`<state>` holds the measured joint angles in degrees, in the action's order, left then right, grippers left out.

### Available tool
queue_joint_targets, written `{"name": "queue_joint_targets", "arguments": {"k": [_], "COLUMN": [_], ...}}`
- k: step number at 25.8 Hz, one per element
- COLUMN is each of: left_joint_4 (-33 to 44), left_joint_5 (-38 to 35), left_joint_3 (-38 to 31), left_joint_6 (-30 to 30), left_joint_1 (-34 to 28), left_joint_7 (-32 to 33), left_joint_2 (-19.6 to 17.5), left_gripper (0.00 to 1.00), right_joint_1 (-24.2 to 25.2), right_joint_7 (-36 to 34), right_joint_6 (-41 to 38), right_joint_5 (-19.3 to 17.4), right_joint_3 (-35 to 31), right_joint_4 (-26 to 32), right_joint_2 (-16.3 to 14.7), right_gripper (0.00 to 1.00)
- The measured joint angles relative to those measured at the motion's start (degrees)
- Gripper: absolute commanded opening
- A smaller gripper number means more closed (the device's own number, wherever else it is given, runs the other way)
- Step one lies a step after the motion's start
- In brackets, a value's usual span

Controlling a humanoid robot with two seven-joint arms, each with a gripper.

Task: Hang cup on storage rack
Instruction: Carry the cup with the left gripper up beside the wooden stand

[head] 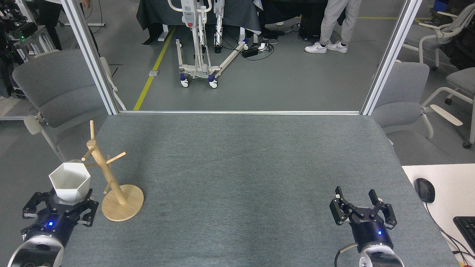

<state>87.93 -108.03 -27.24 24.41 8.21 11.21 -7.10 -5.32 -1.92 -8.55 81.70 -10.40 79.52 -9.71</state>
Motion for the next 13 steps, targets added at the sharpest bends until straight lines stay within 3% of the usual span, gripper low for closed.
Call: {"name": "queue_joint_targets", "arguments": {"k": [13], "left_joint_4": [-2.0], "left_joint_5": [-1.9], "left_joint_3": [1.0], "left_joint_6": [-0.1], "left_joint_1": [2.5], "left_joint_7": [0.9], "left_joint_2": [0.0], "left_gripper": [0.0], "right_joint_1": [-1.2], "right_joint_7": [0.1], "right_joint_6": [0.0], "right_joint_5": [0.0], "right_joint_3": [0.0], "right_joint_4": [-2.5], "right_joint_2": [-0.1], "right_gripper": [0.99]}}
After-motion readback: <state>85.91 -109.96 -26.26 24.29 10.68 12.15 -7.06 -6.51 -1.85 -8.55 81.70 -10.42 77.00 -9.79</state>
